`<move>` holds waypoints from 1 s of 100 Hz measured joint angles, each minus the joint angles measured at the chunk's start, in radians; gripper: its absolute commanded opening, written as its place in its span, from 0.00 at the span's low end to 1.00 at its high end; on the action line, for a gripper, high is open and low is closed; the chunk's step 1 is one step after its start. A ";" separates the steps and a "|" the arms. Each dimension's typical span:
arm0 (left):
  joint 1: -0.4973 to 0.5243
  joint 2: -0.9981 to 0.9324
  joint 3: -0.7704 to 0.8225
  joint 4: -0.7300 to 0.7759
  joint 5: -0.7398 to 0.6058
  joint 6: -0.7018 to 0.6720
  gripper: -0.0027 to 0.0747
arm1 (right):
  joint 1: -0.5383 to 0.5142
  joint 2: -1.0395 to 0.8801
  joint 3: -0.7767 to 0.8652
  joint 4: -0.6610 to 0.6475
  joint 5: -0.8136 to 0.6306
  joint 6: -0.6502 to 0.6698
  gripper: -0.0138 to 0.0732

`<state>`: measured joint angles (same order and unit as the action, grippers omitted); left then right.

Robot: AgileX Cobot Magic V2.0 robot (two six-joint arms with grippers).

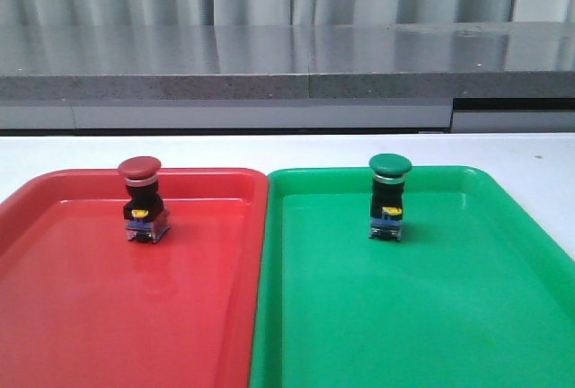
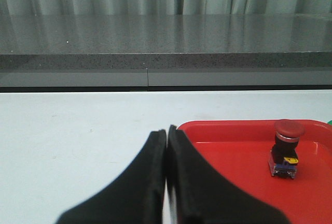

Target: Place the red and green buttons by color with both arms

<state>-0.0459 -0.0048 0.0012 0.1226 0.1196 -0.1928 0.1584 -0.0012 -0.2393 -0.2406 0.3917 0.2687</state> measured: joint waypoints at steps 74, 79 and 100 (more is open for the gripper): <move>0.000 0.000 0.000 0.000 0.002 0.000 0.01 | -0.129 -0.009 0.267 0.191 -0.256 -0.156 0.08; 0.000 0.000 0.000 0.000 0.002 0.000 0.01 | -0.129 -0.009 0.268 0.191 -0.256 -0.156 0.08; 0.000 0.000 0.000 0.000 0.002 0.000 0.01 | -0.129 -0.009 0.268 0.191 -0.256 -0.157 0.08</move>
